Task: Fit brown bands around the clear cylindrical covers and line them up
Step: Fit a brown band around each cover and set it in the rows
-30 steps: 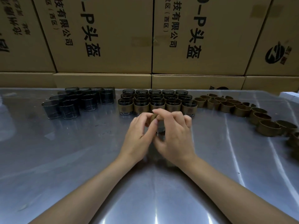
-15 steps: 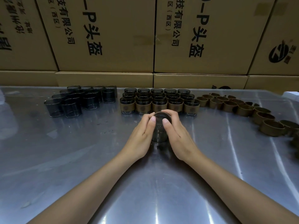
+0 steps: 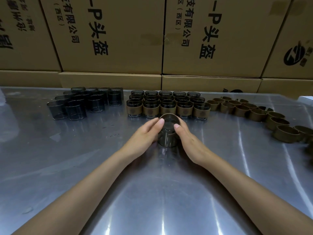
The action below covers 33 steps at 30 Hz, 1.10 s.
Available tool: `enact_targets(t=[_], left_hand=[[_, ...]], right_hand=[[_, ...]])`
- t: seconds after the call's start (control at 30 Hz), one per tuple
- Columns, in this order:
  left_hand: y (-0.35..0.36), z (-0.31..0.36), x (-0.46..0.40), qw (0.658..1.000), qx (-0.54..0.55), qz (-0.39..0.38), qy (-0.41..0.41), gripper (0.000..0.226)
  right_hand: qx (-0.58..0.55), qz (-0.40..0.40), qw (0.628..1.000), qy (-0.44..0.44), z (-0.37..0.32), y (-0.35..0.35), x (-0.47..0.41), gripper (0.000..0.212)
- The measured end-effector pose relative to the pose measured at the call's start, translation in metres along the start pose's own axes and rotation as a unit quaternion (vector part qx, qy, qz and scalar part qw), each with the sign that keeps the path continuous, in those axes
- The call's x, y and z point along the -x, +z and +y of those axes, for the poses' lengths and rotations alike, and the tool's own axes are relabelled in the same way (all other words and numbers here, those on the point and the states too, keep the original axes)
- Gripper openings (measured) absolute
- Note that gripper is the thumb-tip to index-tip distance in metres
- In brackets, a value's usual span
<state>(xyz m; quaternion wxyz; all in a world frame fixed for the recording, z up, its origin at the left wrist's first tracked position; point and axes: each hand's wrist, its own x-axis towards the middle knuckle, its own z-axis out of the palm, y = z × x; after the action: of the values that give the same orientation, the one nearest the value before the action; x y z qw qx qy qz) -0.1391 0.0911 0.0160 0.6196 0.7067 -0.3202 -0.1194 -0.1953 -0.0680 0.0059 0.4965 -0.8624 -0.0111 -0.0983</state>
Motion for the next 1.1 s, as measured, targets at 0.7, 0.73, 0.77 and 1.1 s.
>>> enact_targets(t=[0.7, 0.73, 0.77, 1.1], left_hand=[[0.020, 0.008, 0.009, 0.998, -0.023, 0.024, -0.055, 0.082], [0.020, 0.008, 0.010, 0.997, -0.001, 0.048, -0.066, 0.080], [0.022, 0.015, 0.014, 0.995, 0.027, 0.066, -0.067, 0.075], [0.036, 0.029, 0.017, 0.975, 0.184, 0.118, -0.026, 0.048]], right_hand=[[-0.051, -0.029, 0.998, -0.003, -0.008, 0.000, 0.006, 0.084], [-0.084, -0.018, 0.996, -0.013, -0.010, -0.001, 0.009, 0.082], [-0.113, -0.005, 0.993, -0.015, -0.011, 0.002, 0.009, 0.079], [-0.256, 0.089, 0.962, 0.034, -0.014, 0.029, 0.000, 0.064]])
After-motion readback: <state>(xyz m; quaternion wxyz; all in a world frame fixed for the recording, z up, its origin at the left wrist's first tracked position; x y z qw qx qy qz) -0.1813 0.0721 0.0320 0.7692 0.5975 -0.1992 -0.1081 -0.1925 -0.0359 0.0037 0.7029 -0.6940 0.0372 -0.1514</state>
